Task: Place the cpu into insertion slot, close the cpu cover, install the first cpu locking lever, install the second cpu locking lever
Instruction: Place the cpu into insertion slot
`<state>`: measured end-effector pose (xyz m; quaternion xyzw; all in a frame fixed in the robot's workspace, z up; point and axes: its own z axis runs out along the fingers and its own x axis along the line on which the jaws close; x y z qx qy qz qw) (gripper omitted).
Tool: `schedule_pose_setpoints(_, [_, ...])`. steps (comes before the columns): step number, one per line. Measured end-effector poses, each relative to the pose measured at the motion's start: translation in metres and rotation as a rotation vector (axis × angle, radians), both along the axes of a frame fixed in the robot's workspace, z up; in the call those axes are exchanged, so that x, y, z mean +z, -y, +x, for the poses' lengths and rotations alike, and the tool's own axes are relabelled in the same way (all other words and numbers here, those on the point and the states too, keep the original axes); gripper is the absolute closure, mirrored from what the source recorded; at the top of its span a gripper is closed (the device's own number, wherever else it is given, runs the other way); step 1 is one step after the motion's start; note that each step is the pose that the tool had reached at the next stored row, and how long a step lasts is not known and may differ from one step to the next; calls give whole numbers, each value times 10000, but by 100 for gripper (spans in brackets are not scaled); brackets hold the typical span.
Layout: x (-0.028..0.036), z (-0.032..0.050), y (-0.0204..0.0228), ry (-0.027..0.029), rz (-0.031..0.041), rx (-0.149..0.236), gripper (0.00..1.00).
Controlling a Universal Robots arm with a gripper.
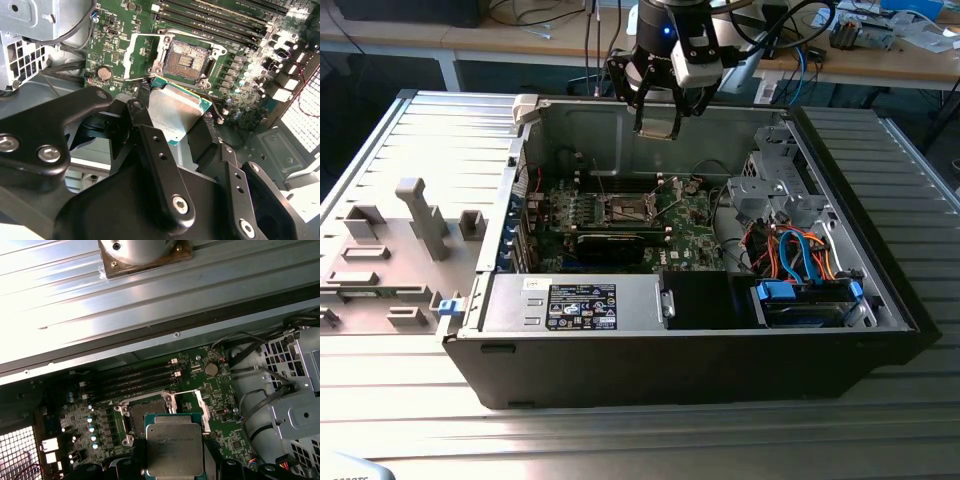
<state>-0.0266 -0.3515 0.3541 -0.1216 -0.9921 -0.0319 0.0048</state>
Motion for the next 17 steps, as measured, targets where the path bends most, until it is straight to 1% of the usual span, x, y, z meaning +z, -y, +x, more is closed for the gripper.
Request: schedule_pose_setpoints(17, [-7,0,0,0,0,-120,45])
